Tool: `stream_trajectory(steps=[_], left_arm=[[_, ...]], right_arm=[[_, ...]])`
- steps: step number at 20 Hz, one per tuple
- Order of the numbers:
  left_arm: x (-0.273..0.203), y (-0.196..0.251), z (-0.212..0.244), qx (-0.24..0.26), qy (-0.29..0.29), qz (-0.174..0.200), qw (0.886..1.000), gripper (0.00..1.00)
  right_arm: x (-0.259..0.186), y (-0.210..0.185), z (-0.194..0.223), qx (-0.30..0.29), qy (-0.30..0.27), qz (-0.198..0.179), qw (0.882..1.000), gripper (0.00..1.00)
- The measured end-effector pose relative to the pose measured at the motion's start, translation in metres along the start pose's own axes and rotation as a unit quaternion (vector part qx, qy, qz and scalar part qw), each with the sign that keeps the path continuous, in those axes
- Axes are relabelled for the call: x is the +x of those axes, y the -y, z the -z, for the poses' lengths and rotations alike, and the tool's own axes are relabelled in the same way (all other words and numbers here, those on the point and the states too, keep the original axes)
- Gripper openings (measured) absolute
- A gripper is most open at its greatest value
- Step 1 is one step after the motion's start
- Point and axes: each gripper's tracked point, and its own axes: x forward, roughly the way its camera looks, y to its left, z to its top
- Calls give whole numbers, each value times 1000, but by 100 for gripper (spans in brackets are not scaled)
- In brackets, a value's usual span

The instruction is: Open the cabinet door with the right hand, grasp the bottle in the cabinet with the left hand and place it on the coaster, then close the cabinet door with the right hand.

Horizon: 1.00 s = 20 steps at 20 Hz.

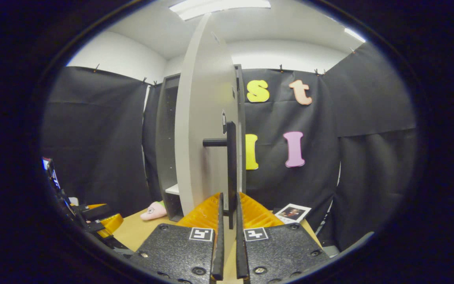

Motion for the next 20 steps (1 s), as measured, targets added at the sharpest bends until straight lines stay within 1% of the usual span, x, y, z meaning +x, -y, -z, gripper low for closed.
stream_trajectory(steps=[1,3,4,6,8,12,14,17,18,20], left_arm=[[0,0,-1,0,0,1,1000,95],[0,0,-1,-2,1,2,1000,95],[0,1,-1,-3,0,3,1000,95],[0,1,0,-1,-1,4,1000,95],[-1,1,0,3,-2,6,1000,95],[-1,1,0,7,-2,9,1000,95],[-1,1,0,10,-3,8,1000,95],[-1,3,0,4,-3,10,1000,95],[-2,4,0,4,-5,12,1000,95],[-3,6,1,5,-6,18,1000,95]], right_arm=[[0,10,0,-6,-1,14,1000,16],[1,25,1,-3,-1,32,999,10],[2,25,1,6,0,29,1000,6],[5,22,1,26,2,13,1000,5],[5,23,-2,28,5,9,1000,5],[2,26,0,13,6,16,1000,5],[-5,23,1,11,6,10,1000,4],[-24,32,10,2,-4,16,1000,4],[-25,32,17,3,-11,22,1000,5],[-37,48,31,-5,-21,45,999,4]])
